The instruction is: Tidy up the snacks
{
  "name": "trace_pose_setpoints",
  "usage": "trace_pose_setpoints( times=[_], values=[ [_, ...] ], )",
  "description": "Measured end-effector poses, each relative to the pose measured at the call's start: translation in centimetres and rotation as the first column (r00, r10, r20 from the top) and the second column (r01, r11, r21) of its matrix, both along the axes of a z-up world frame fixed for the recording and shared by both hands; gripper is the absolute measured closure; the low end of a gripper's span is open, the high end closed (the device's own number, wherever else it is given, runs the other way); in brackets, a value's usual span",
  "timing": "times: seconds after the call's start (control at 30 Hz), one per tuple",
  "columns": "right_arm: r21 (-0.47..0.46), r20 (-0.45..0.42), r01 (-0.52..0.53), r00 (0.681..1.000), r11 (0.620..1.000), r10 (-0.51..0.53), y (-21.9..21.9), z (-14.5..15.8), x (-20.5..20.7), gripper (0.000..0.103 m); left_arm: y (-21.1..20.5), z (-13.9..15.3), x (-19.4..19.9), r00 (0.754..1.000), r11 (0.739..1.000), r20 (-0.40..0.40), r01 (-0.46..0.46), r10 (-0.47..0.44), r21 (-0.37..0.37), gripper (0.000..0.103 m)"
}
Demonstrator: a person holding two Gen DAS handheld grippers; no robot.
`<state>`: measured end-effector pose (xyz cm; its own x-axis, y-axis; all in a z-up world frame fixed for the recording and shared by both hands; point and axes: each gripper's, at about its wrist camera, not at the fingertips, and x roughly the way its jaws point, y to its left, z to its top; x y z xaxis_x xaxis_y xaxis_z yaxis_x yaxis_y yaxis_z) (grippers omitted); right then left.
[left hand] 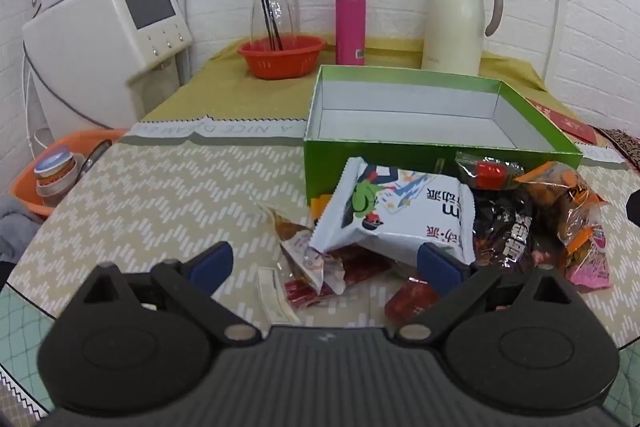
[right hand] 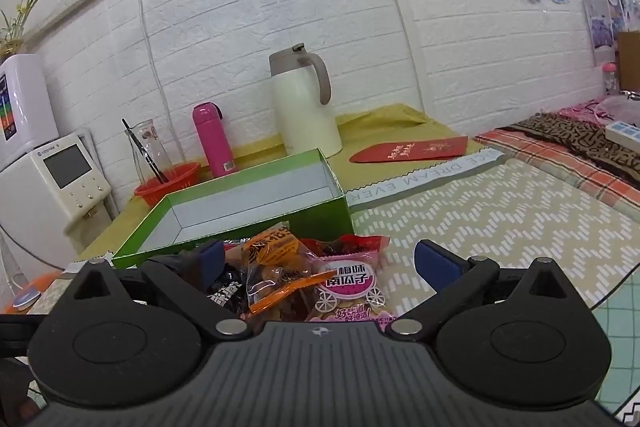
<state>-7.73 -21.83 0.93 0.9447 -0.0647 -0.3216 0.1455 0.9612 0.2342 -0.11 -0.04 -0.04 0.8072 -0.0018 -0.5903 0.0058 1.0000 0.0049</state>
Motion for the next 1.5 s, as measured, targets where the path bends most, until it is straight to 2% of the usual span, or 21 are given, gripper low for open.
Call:
trace_pose_setpoints(
  times=[0.23,0.33,0.53,0.63,0.7,0.77,0.87,0.97,1.07,1.13,1.33,1.5],
  values=[
    [-0.017,0.019,-0.048,0.999,0.999,0.048,0.3,-0.2,-0.3,0.0,-0.3,0.3,-0.5,1.0,0.999,0.002,0.005,-0.005,0.046,0.005],
    [-0.05,-0.029,-0.047,0.999,0.998,0.046,1.0,-0.1,-0.3,0.0,-0.5,0.0,-0.7,1.0,0.999,0.009,0.007,-0.007,0.045,0.005],
    [-0.118,-0.039,-0.033,0.999,0.992,0.029,1.9,-0.2,-0.4,0.0,-1.1,0.4,-1.7,0.999,0.997,0.046,0.025,-0.029,0.076,0.005],
    [-0.065,0.04,-0.081,0.996,0.995,0.083,1.3,-0.4,-1.1,0.0,-1.1,0.6,-1.9,0.997,0.997,0.057,0.05,-0.053,0.053,0.005],
    [0.001,0.071,-0.155,0.985,0.988,0.154,0.5,-0.4,-1.3,0.0,-0.6,0.6,-1.9,0.996,0.998,0.052,0.066,-0.066,0.001,0.005],
    [0.052,0.065,-0.18,0.982,0.982,0.177,0.1,-0.4,-1.2,0.0,-0.2,0.5,-1.8,0.997,0.997,0.047,0.065,-0.063,-0.051,0.005],
    [0.09,0.049,-0.16,0.987,0.983,0.156,-0.3,-0.3,-1.1,0.0,0.1,0.4,-1.7,0.999,0.997,0.034,0.04,-0.038,-0.061,0.005],
    [0.055,0.026,-0.131,0.991,0.99,0.13,0.1,-0.2,-1.1,0.0,0.3,0.4,-1.6,1.0,0.998,0.008,0.031,-0.03,-0.048,0.005],
    [-0.03,-0.024,-0.097,0.995,0.995,0.097,0.8,-0.1,-0.8,0.0,-0.1,0.3,-1.6,0.999,0.999,-0.001,0.039,-0.039,-0.027,0.005],
    [-0.054,-0.034,-0.1,0.995,0.993,0.099,0.9,-0.2,-0.8,0.0,-0.3,0.2,-1.8,0.999,0.999,0.003,0.047,-0.047,-0.01,0.005],
    [-0.026,-0.058,-0.157,0.986,0.987,0.156,0.8,-0.4,-0.8,0.0,-0.2,0.0,-2.1,0.999,0.999,0.019,0.038,-0.038,0.012,0.005],
    [-0.021,-0.076,-0.159,0.985,0.987,0.157,0.7,-0.7,-0.8,0.0,0.3,-0.3,-2.0,0.999,0.999,0.016,0.035,-0.034,-0.024,0.005]
  ],
)
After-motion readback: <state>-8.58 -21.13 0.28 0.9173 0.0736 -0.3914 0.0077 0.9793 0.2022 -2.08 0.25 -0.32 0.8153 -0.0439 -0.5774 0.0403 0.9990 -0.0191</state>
